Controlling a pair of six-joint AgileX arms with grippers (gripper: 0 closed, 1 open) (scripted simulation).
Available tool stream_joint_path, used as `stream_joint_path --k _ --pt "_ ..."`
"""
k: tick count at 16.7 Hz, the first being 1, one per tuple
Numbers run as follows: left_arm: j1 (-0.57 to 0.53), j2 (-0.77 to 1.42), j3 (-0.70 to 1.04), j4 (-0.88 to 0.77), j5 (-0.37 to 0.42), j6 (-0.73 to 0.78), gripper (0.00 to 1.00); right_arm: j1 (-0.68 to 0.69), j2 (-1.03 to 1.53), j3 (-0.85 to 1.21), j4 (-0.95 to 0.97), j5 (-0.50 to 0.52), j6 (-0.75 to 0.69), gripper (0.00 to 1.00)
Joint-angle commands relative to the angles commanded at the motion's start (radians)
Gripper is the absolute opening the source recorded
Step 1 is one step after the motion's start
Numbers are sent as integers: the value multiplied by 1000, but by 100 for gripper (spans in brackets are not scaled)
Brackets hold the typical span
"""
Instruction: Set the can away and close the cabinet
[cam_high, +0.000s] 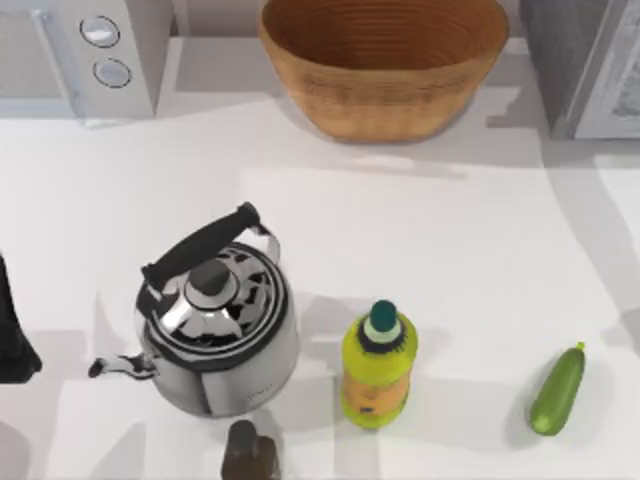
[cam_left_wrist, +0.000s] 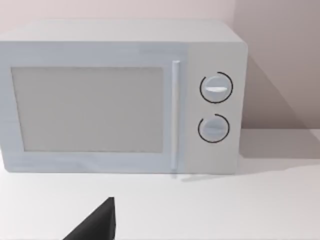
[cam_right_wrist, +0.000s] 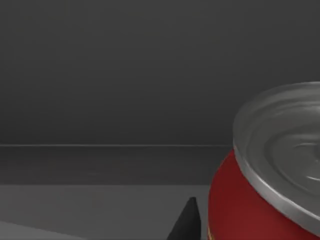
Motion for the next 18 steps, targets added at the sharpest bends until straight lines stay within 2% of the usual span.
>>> stream_joint_path --k 4,13,18 --pt "0 0 0 0 0 0 100 -23 145 189 -45 -4 -5 0" --pt "0 0 0 0 0 0 100 -73 623 851 -217 -50 2 0" --pt "0 0 0 0 0 0 100 -79 735 990 -254 -72 0 0"
